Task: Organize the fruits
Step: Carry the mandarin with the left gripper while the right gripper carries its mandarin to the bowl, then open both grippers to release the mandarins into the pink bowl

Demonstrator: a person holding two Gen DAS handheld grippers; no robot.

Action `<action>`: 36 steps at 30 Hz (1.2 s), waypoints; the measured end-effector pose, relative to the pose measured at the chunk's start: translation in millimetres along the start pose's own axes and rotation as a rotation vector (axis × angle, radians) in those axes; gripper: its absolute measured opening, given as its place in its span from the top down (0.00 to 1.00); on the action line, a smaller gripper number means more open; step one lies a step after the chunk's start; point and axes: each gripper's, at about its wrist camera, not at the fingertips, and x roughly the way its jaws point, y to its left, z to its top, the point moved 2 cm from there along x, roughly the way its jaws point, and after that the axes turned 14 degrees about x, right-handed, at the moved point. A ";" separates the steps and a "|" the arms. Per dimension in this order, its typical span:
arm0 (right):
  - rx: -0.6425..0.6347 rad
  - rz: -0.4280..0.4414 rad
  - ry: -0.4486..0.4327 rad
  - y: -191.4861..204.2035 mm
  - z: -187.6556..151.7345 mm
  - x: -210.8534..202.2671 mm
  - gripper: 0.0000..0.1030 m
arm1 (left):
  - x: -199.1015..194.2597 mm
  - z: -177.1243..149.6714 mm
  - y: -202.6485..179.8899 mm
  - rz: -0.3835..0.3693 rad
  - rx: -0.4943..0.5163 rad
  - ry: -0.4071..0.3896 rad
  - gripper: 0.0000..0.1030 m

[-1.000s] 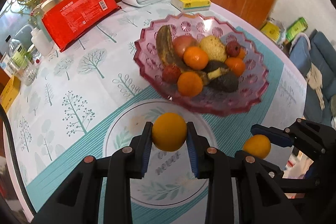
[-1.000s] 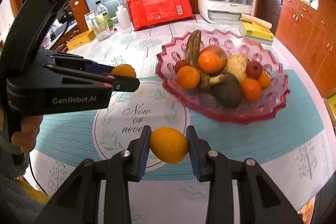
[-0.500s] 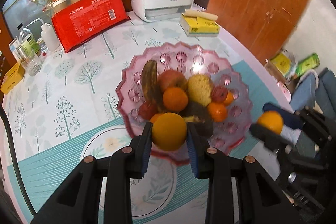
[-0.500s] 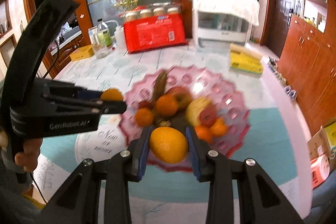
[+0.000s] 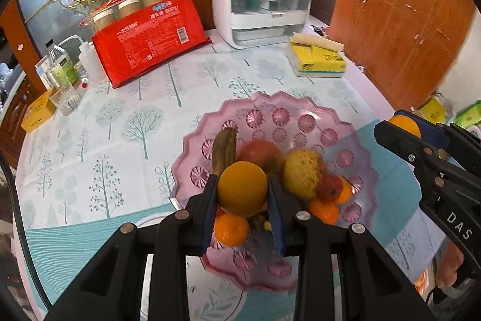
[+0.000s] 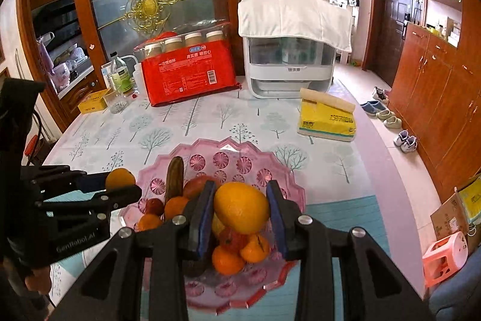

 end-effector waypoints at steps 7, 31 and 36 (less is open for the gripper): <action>0.013 -0.011 0.031 1.8 12.3 29.2 0.66 | 25.8 5.6 3.5 0.025 -0.028 0.035 0.71; 0.061 -0.033 0.115 -0.5 14.4 76.5 0.66 | 71.9 10.8 2.4 0.053 -0.053 0.113 0.71; 0.061 -0.033 0.114 1.6 17.2 79.2 0.65 | 77.9 9.9 6.8 0.063 -0.071 0.129 0.68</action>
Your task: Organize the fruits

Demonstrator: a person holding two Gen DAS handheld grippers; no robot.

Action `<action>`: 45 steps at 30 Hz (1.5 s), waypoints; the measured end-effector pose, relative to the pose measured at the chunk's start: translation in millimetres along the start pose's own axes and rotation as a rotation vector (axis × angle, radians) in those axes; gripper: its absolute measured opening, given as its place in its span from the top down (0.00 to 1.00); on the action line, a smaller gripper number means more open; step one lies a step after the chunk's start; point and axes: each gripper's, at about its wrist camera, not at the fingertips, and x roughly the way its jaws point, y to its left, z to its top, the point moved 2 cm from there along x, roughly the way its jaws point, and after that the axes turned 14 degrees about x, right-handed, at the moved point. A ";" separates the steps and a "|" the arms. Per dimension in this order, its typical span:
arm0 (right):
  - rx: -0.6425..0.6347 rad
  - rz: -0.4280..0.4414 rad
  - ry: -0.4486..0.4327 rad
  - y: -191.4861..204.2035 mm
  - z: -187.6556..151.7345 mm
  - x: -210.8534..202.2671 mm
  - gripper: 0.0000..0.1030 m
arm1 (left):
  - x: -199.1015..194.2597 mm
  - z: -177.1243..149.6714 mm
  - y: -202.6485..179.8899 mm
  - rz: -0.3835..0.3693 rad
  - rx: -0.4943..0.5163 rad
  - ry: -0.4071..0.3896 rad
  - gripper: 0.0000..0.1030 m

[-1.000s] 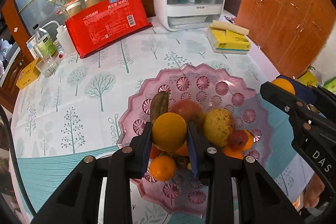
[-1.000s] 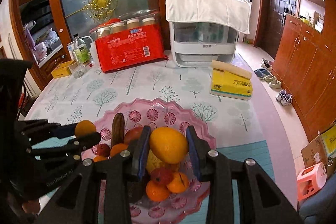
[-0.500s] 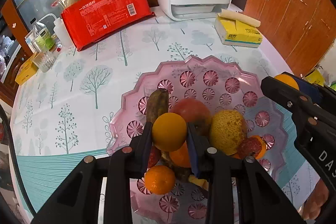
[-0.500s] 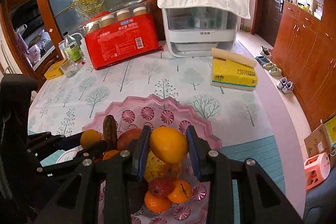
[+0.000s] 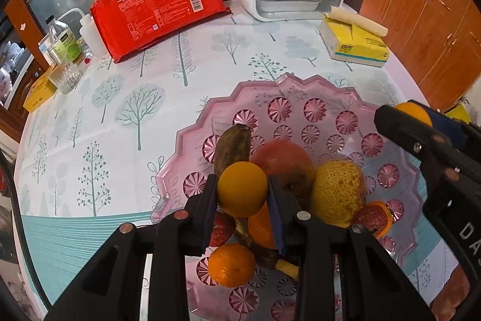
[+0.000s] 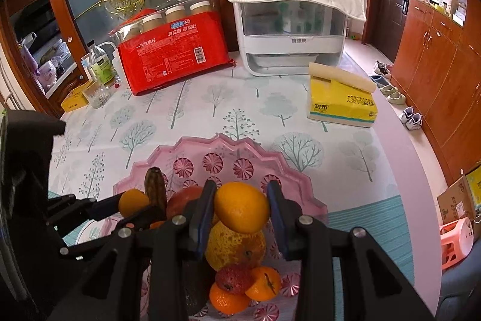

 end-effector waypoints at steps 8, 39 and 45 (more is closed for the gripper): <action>-0.010 -0.007 0.010 7.5 7.9 11.2 0.65 | -4.6 -1.0 3.4 0.039 -0.010 -0.024 0.26; -0.022 -0.016 -0.004 7.6 -26.6 -5.7 0.42 | -38.1 -48.8 23.2 0.092 -0.131 -0.016 0.03; -0.018 -0.015 -0.015 10.4 -46.7 -28.7 0.42 | -58.4 -74.3 32.8 0.098 -0.159 -0.023 0.02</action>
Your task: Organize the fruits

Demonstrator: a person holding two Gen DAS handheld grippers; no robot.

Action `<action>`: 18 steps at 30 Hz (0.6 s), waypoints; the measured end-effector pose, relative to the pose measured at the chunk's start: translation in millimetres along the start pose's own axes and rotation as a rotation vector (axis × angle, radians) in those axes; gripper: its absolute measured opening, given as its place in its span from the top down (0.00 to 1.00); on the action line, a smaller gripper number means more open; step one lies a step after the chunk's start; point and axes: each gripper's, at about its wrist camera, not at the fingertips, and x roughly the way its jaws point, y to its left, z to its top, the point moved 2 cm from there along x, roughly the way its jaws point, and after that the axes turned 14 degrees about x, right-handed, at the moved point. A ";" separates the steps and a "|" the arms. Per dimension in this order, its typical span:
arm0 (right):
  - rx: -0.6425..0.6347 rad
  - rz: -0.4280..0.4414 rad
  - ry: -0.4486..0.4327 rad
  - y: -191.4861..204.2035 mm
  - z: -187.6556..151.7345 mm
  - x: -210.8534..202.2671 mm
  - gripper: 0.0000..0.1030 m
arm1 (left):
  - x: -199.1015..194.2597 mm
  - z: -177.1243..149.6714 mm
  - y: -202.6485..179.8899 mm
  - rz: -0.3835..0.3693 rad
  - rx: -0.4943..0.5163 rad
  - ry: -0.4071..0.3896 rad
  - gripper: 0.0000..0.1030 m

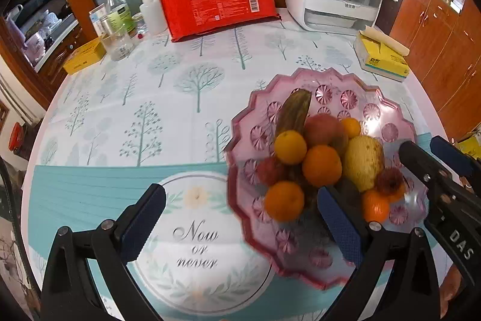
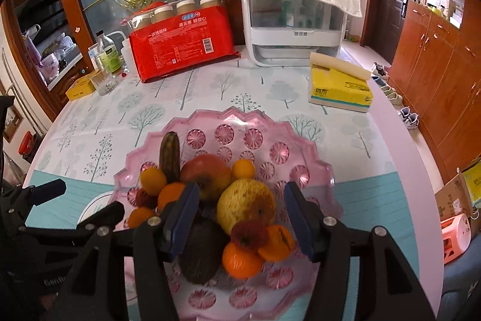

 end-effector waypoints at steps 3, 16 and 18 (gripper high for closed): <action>-0.017 0.011 -0.017 4.0 -10.1 -18.0 0.42 | -15.2 -12.3 4.7 0.007 -0.008 -0.012 0.02; -0.036 0.068 0.036 13.2 -61.9 -87.4 0.42 | -93.1 -60.4 11.0 0.020 0.008 -0.062 0.02; -0.029 0.079 0.041 14.0 -67.0 -98.1 0.42 | -104.0 -67.6 9.3 0.029 0.006 -0.071 0.02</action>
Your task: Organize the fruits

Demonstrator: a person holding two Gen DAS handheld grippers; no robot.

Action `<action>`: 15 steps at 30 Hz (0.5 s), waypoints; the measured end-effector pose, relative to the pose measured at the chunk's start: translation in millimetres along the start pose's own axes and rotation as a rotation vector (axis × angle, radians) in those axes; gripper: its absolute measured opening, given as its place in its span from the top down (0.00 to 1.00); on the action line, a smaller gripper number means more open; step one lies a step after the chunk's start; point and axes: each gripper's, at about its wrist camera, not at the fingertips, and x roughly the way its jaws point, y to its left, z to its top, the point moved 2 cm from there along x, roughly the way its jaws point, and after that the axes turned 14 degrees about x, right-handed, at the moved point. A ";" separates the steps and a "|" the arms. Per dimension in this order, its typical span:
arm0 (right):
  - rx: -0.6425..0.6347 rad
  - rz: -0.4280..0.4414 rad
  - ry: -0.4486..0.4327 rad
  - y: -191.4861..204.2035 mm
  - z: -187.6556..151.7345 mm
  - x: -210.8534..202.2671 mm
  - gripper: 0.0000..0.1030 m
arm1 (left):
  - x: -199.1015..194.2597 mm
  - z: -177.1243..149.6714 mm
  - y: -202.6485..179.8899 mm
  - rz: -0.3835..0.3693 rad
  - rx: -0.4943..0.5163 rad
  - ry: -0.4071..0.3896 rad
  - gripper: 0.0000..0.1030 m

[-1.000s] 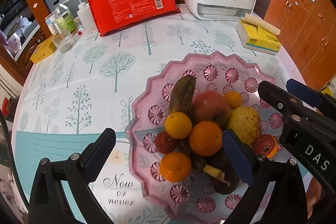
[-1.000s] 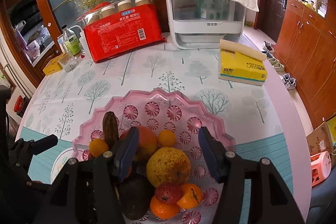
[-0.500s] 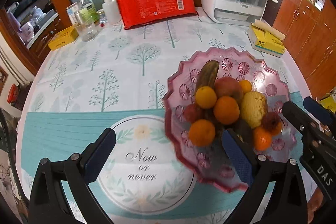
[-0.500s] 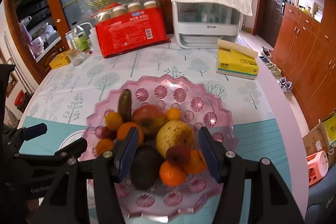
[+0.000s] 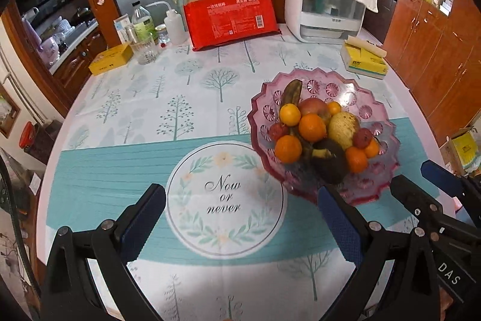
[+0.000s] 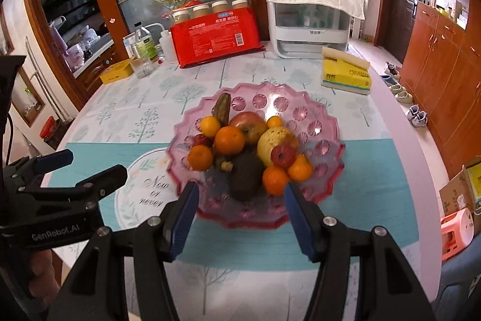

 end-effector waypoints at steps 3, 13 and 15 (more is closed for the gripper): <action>0.012 0.014 0.001 2.2 -6.9 -12.0 0.42 | -16.3 -11.5 -1.5 0.012 -0.015 -0.008 0.02; 0.011 0.052 -0.014 15.9 -28.0 -45.9 0.42 | -48.7 -37.3 4.7 0.031 -0.063 -0.015 0.02; 0.003 0.056 -0.016 19.7 -31.2 -49.6 0.42 | -50.9 -40.1 4.9 0.031 -0.063 -0.016 0.02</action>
